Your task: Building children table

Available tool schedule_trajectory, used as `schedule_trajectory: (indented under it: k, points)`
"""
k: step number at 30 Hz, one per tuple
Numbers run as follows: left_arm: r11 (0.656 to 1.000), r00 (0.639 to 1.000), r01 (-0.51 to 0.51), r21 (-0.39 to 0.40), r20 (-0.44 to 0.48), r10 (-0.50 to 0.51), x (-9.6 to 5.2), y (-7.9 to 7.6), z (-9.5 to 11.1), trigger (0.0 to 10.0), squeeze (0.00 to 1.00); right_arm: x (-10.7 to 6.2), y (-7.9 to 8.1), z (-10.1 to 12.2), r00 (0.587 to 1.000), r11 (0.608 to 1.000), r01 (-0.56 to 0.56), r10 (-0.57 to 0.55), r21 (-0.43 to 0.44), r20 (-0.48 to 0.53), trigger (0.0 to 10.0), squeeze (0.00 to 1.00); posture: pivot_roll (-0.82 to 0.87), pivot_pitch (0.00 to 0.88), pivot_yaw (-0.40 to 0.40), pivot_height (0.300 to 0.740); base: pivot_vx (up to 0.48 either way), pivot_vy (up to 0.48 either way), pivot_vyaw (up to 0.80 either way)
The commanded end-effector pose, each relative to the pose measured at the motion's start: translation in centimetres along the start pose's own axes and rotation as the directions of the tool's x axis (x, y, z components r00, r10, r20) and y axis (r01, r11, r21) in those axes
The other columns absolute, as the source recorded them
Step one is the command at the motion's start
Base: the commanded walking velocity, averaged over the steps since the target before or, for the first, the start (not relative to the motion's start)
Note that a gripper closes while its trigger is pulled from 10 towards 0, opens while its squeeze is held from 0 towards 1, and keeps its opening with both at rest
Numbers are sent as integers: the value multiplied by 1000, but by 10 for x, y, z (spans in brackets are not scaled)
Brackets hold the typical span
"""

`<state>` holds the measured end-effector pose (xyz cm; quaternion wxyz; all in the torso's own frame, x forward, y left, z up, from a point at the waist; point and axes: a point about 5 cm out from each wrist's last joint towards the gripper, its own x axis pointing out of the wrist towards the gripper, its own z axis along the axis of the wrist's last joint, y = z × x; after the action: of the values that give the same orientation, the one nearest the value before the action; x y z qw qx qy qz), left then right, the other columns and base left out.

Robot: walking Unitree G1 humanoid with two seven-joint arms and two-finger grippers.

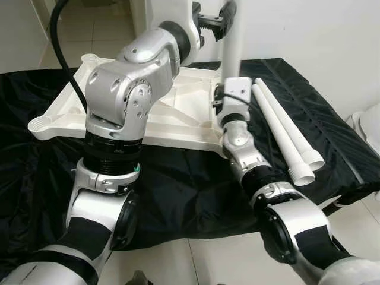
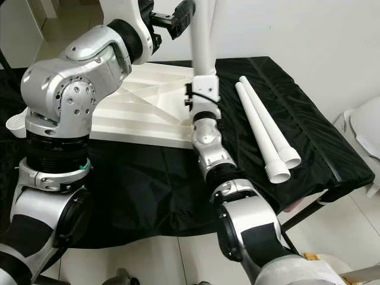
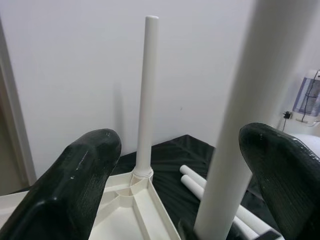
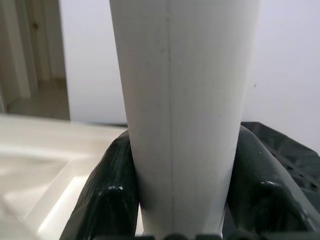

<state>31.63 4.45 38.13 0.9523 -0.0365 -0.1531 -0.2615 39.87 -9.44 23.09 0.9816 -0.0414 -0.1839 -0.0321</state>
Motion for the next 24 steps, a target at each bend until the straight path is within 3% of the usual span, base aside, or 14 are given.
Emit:
schedule_trajectory:
  k: [1, 7, 9, 10, 11, 12, 24]
  points:
    - [999, 999, 52, 4, 3, -52, -2, -5, 1, 10000, 0, 2, -2, 5, 1000, 1000, -1, 1, 29, 11, 10000, 0, 21, 6, -27, 740, 0, 0, 0]
    - [997, 999, -19, 69, -34, 21, -4, 8, -2, 10000, 0, -2, -12, 7, 998, 996, -50, 47, 77, 37, 10000, 0, 13, 1, -27, 740, 0, 0, 0]
    - [992, 988, -112, 64, -96, 118, -14, 29, -41, 10000, 0, -6, -16, 7, 996, 992, -80, 77, 92, 45, 10000, 0, 10, 0, -28, 740, 0, 0, 0]
    - [985, 982, -140, 100, -114, 151, -19, 36, -56, 10000, 0, -9, -18, 7, 995, 993, -88, 84, 82, 51, 10000, 0, 7, 0, -26, 740, 0, 0, 0]
    - [985, 982, -140, 100, -114, 151, -19, 36, -56, 10000, 0, -9, -18, 7, 995, 993, -88, 84, 82, 51, 10000, 0, 7, 0, -26, 740, 0, 0, 0]
    - [981, 973, -168, 95, -142, 180, -24, 42, -69, 10000, 0, -11, -20, 5, 995, 992, -92, 89, 82, 47, 10000, 0, 2, 0, -23, 740, 0, 0, 0]
    - [978, 961, -181, 102, -193, 198, -29, 51, -86, 10000, 0, -18, -31, 2, 997, 992, -81, 80, 96, 14, 10000, 0, -4, 0, -22, 740, 0, 0, 0]
